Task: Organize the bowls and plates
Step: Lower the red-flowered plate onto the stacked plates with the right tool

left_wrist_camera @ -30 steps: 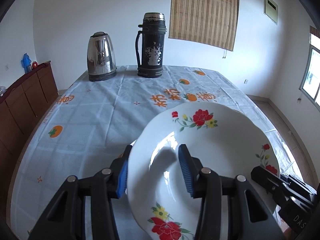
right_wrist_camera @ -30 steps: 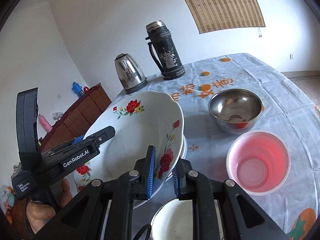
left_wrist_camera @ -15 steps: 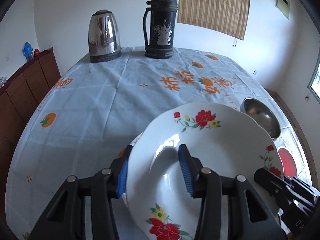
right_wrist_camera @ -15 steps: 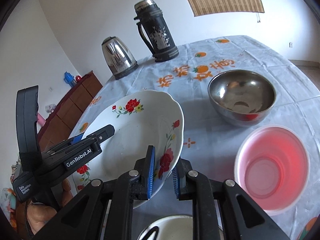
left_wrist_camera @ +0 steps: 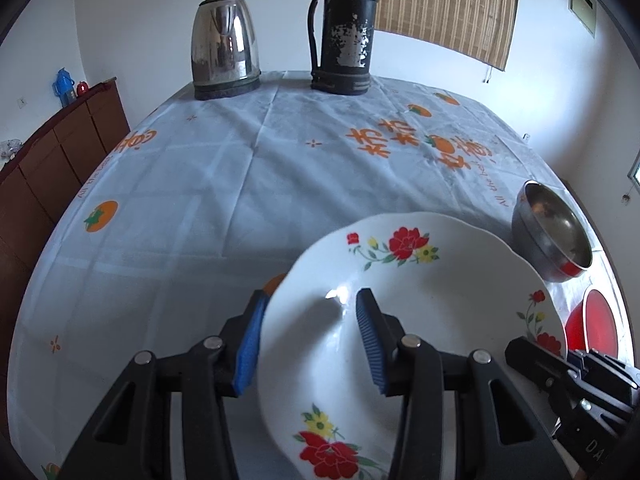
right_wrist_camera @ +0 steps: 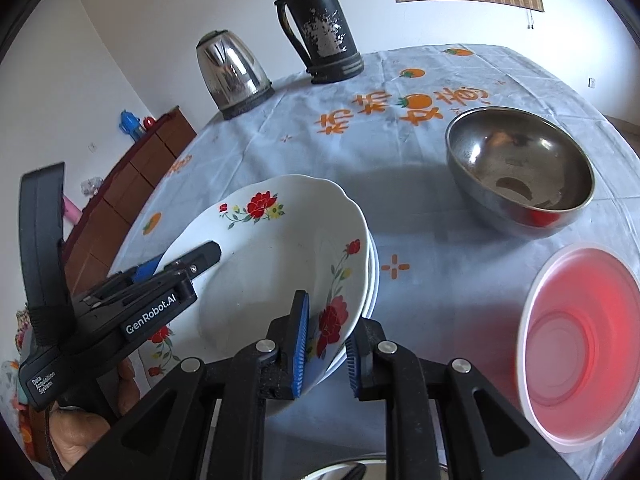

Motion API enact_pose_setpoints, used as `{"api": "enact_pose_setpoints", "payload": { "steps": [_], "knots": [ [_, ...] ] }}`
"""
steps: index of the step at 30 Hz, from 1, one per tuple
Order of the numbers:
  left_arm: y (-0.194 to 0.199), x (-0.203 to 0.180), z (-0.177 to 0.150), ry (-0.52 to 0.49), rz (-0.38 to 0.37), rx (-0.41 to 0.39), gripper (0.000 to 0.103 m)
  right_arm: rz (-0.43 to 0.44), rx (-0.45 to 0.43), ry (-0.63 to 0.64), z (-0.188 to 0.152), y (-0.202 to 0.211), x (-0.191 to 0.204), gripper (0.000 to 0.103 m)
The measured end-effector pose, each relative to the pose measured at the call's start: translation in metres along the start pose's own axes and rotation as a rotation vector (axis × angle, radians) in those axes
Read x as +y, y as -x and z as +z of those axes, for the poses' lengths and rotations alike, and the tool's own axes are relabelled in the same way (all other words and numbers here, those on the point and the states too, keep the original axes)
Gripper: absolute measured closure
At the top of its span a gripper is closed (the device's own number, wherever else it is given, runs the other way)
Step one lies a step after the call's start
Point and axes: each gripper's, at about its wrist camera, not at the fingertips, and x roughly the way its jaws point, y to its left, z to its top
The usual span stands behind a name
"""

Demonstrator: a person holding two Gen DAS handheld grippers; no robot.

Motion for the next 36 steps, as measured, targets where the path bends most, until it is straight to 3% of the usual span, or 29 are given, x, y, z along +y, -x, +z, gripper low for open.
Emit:
{"api": "enact_pose_setpoints", "payload": {
  "steps": [2,3,5,9,14,17,19,21,23,29,36],
  "knots": [
    [0.002,-0.002,0.0,-0.014,-0.014,-0.018,0.063,-0.015,0.012,0.013,0.0,-0.004,0.002,0.084],
    [0.004,-0.004,0.001,-0.024,-0.033,-0.022,0.073,-0.013,0.012,0.018,0.0,-0.006,0.003,0.084],
    [0.01,-0.013,0.003,-0.056,-0.058,-0.031,0.074,-0.009,0.03,0.021,0.001,-0.009,0.004,0.084],
    [0.014,-0.03,0.001,-0.137,0.031,-0.078,0.074,-0.012,0.034,0.017,0.0,-0.011,0.004,0.084],
    [0.009,-0.019,0.001,-0.107,0.065,-0.071,0.074,-0.083,0.052,0.075,0.006,-0.016,0.015,0.079],
    [0.016,-0.012,-0.001,-0.104,0.1,-0.106,0.061,-0.076,0.071,0.074,0.009,-0.016,0.013,0.077],
    [0.02,-0.009,-0.001,-0.1,0.13,-0.138,0.04,-0.038,0.084,0.044,0.01,-0.016,0.008,0.075],
    [0.025,-0.007,-0.001,-0.092,0.15,-0.166,0.033,0.001,0.092,0.022,0.01,-0.015,0.006,0.069],
    [0.028,-0.006,-0.001,-0.092,0.157,-0.172,0.031,0.005,0.096,0.019,0.01,-0.014,0.007,0.068],
    [0.037,-0.003,-0.005,-0.085,0.187,-0.201,0.012,0.005,0.094,0.044,0.008,-0.007,0.01,0.064],
    [0.051,0.006,-0.008,-0.062,0.2,-0.217,0.011,-0.087,0.081,0.091,0.011,-0.002,0.018,0.057]
  ]
}}
